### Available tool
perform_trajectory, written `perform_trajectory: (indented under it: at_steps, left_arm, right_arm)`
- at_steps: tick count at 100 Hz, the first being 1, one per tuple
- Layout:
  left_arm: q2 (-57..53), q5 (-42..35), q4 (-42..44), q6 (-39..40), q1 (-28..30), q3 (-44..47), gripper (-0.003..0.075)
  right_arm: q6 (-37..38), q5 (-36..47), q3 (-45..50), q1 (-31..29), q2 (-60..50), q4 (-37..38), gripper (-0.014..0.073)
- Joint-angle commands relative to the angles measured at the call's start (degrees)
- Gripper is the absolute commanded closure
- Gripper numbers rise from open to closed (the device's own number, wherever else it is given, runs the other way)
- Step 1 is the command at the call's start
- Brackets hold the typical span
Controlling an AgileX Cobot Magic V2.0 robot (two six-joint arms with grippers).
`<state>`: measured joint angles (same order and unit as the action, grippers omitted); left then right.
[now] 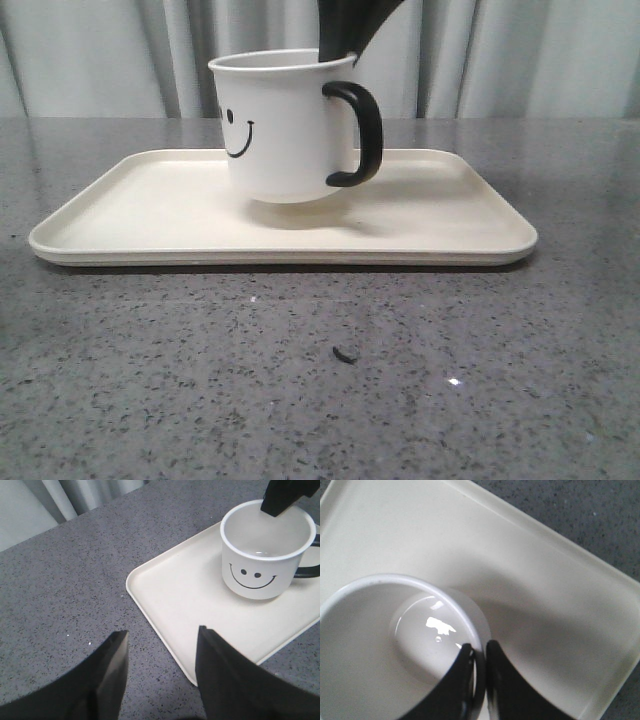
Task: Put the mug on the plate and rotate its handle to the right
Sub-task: 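Grip the mug rim with the right gripper and rotate the mug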
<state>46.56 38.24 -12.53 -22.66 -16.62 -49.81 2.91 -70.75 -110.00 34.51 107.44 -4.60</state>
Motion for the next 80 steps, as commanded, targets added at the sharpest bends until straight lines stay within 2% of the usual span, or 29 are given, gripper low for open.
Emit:
perform_trajectory:
  at_steps: [1,42,80]
  left_arm:
    - [-0.44,-4.15,-1.22,0.59,0.11,-1.67,0.0407]
    - [-0.44,-4.15,-1.22,0.59,0.11,-1.67,0.0407]
    - [-0.44,-4.15,-1.22,0.59,0.11,-1.67,0.0407]
  right_arm:
    - [-6.68,-1.46,-2.92,-0.18,-2.99,-1.1,0.0691]
    - [-36.01,-4.94,-2.92,-0.29,-2.79,-9.09,0.0687]
    - [-44.42,-5.88,-2.92,-1.88,-0.91,-10.6,0.0687]
